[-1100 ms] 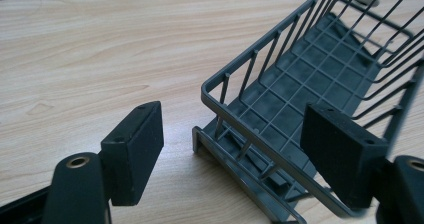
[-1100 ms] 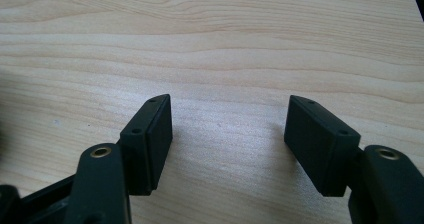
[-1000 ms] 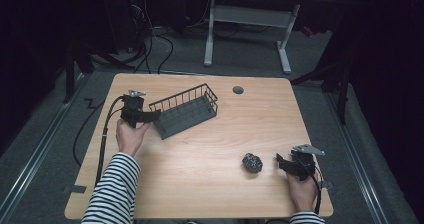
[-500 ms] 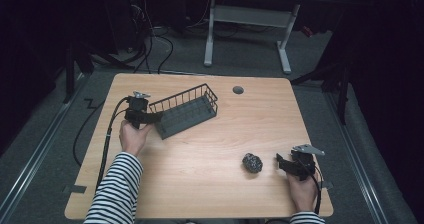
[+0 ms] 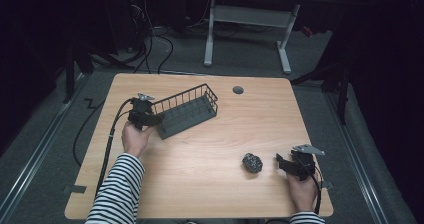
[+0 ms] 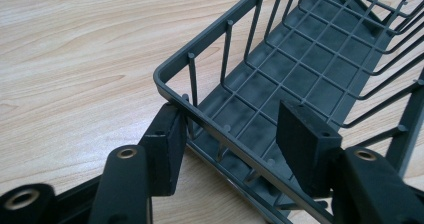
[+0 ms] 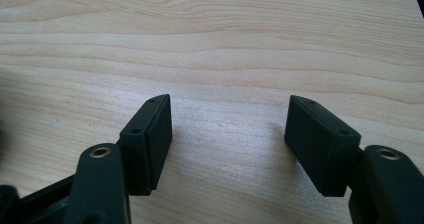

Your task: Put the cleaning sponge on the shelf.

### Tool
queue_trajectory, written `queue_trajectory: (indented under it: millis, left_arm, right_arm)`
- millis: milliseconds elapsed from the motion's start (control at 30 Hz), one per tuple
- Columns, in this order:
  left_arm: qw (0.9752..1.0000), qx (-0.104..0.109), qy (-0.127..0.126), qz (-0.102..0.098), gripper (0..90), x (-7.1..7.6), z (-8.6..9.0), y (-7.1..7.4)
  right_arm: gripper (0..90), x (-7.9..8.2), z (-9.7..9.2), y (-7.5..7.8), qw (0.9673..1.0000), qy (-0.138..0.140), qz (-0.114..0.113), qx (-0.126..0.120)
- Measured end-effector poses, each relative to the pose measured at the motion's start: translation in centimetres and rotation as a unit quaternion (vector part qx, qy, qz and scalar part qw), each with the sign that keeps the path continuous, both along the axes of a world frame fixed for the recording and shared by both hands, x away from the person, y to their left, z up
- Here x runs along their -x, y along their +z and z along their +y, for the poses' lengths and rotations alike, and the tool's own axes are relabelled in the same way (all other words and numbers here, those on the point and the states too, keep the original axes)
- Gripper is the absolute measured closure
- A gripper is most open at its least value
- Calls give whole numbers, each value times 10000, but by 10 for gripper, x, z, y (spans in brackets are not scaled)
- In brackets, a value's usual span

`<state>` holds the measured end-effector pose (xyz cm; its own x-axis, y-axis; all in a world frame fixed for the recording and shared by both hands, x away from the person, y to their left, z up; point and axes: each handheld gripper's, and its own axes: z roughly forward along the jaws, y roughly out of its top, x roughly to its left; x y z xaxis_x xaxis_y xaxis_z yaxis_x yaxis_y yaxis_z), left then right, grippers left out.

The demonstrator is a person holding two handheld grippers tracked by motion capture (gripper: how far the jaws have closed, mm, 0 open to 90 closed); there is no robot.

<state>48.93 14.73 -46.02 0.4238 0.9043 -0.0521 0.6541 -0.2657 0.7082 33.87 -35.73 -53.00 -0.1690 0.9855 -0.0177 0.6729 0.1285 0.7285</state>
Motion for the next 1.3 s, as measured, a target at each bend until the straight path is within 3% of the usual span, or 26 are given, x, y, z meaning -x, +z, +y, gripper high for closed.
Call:
queue_trajectory:
  millis: [500, 633, 1000, 1300]
  left_arm:
    - [9999, -54, -152, 20, 483, 7, -6, 2]
    - [9997, 37, -212, -80, 493, 12, -10, 0]
    - [9990, -45, -440, -108, 499, 24, -19, 1]
    - [9982, 38, -572, -184, 506, 35, -23, 0]
  right_arm:
    - [360, 0, 0, 0, 10000, 1, -1, 1]
    - [360, 0, 0, 0, 10000, 2, 0, 2]
    - [359, 0, 0, 0, 10000, 3, 1, 1]
    - [359, 0, 0, 0, 10000, 4, -2, 2]
